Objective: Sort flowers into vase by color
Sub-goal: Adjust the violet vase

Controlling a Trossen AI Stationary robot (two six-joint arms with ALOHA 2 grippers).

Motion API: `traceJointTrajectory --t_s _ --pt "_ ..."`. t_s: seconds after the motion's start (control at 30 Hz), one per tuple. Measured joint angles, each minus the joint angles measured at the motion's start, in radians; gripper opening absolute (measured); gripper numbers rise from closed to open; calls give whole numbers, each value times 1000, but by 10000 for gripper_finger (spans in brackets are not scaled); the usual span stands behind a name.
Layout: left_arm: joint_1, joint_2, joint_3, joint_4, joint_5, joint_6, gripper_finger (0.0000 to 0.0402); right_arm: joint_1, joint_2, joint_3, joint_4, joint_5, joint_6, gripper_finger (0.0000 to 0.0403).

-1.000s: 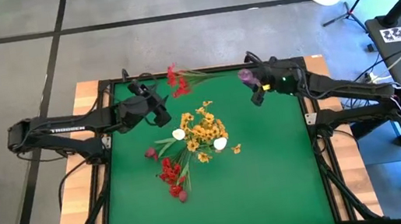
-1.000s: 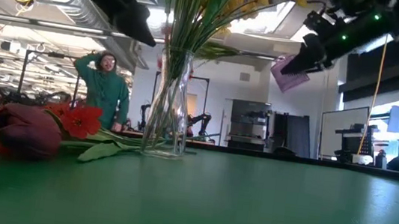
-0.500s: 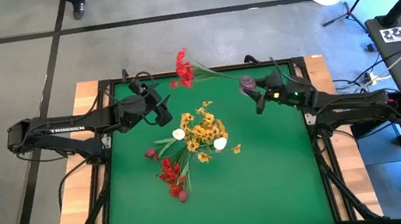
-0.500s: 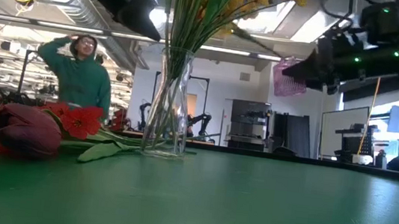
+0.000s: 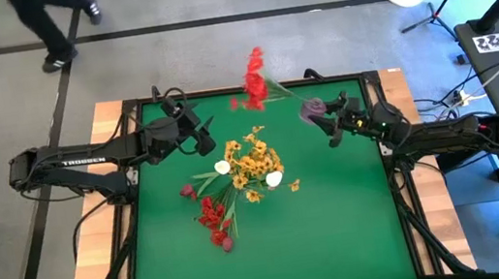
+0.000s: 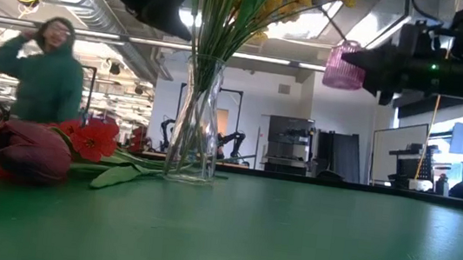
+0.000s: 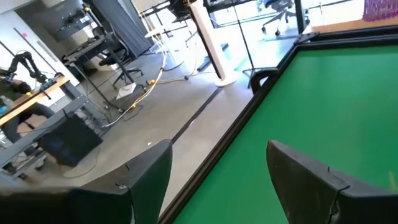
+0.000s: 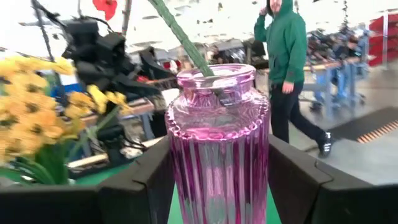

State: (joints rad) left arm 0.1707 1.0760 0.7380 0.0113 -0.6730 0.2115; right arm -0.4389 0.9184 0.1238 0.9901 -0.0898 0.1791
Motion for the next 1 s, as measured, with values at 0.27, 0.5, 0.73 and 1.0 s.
traceJointTrajectory --t_s 0.27,0.5,0.73,1.0 --pt "0 0 0 163 117 0 256 0 3 0 14 -17 0 204" --pt "10 0 0 316 240 -4 256 0 3 7 42 -17 5 204" --pt "49 2 33 338 407 -104 256 0 3 87 26 -21 6 204" --pt "95 20 184 318 659 -237 256 0 11 194 -80 -45 -3 204"
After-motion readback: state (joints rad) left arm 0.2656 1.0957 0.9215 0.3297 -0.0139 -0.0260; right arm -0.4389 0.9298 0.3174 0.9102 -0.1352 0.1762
